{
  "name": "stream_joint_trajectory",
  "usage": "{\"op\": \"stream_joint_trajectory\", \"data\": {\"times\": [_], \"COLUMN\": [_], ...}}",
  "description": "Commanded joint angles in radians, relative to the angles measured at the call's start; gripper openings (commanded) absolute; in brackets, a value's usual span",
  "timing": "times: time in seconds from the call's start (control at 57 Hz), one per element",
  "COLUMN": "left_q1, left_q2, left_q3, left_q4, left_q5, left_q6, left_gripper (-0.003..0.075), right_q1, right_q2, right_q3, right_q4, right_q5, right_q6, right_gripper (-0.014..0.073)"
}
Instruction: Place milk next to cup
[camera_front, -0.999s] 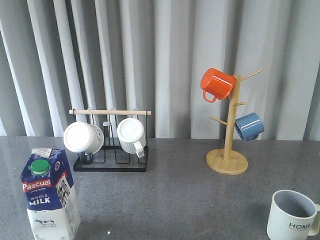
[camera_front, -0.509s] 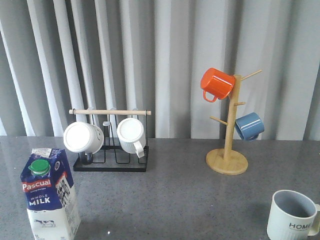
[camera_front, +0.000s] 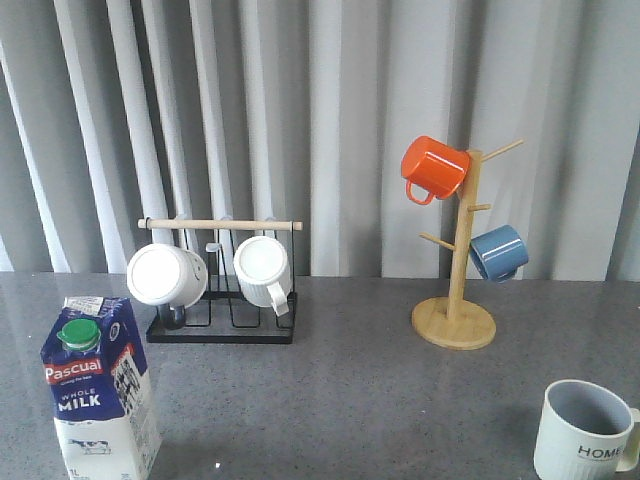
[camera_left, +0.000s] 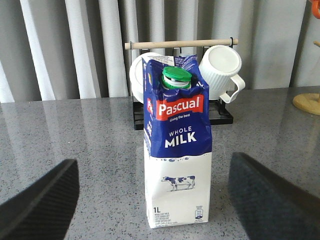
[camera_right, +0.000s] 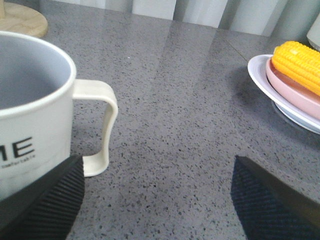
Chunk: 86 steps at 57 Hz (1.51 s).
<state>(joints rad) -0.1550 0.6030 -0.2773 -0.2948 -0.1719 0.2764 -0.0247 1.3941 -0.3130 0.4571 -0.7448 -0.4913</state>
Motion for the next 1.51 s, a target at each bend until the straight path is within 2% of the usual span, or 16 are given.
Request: {"op": "stream_joint_trajectory", "data": {"times": [0.0, 0.245, 0.596, 1.052, 1.28, 1.49], "left_q1": [-0.006, -0.006, -0.006, -0.006, -0.006, -0.006], "left_q2": [0.001, 0.001, 0.001, 0.001, 0.001, 0.001], "left_q3": [-0.025, -0.025, -0.025, -0.025, -0.025, -0.025], "left_q4": [-0.006, -0.006, -0.006, -0.006, -0.006, -0.006], "left_q5": [-0.068, -0.068, -0.068, -0.068, -0.068, -0.068], "left_q6": [-0.001, -0.001, -0.001, -0.001, -0.001, -0.001], "left_gripper": [0.059, 0.059, 0.059, 0.059, 0.059, 0.059], "right_q1": [0.0, -0.006, -0.112, -0.116, -0.18, -0.179], "right_q2": [-0.018, -0.018, -0.018, 0.072, 0.106, 0.121], "right_q3": [-0.025, -0.025, -0.025, -0.025, -0.029, -0.059], "right_q4": [-0.047, -0.105, -0.293, -0.308, -0.395, -0.449], "right_q5": [-0.077, -0.09, -0.086, -0.162, -0.182, -0.161], "right_q6": [0.009, 0.062, 0.228, 0.23, 0.319, 0.319], "right_gripper": [0.0577, 0.0577, 0.0577, 0.0577, 0.0577, 0.0577]}}
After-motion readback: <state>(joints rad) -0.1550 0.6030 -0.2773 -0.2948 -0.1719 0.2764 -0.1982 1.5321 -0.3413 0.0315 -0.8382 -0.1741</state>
